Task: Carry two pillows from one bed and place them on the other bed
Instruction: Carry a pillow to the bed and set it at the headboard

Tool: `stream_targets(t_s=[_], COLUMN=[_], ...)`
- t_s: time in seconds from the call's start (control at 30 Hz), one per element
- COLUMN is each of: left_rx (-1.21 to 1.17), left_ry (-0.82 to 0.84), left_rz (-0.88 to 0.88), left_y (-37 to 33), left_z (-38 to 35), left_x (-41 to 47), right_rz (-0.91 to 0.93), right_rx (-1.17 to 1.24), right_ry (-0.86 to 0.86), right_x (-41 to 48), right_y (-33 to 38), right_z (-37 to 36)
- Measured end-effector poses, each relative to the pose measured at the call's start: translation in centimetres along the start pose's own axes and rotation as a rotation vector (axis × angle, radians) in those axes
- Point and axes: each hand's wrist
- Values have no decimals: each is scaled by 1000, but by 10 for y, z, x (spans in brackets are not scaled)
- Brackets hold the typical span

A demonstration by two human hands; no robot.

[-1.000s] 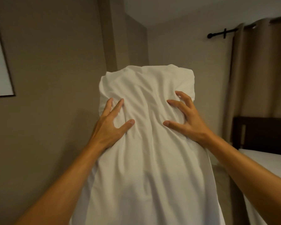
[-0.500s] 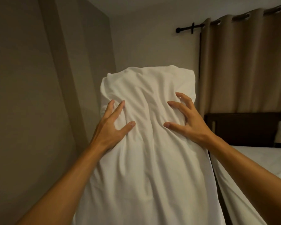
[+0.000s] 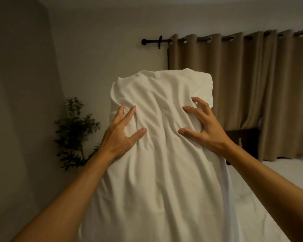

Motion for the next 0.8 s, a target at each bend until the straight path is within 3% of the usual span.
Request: stream_targets(t_s=[0.33,0.8], left_rx=[-154,-245], left_ry=[108,205], left_rz=[-164,-207], left_y=[64,140], left_z=[-133,-309], left_x=[158,365], right_rz=[-157,-265], right_rx=[-158,-216], right_ry=[-65,-62], right_x=[41,138], right_y=[-139,-364], right_z=[4,-2])
Point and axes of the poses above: each hand's wrist, its own x-axis towards the middle knuckle, its own z-axis out of the back of the hand, y = z × x, and after that the axes turned 7 degrees about y, right-handed
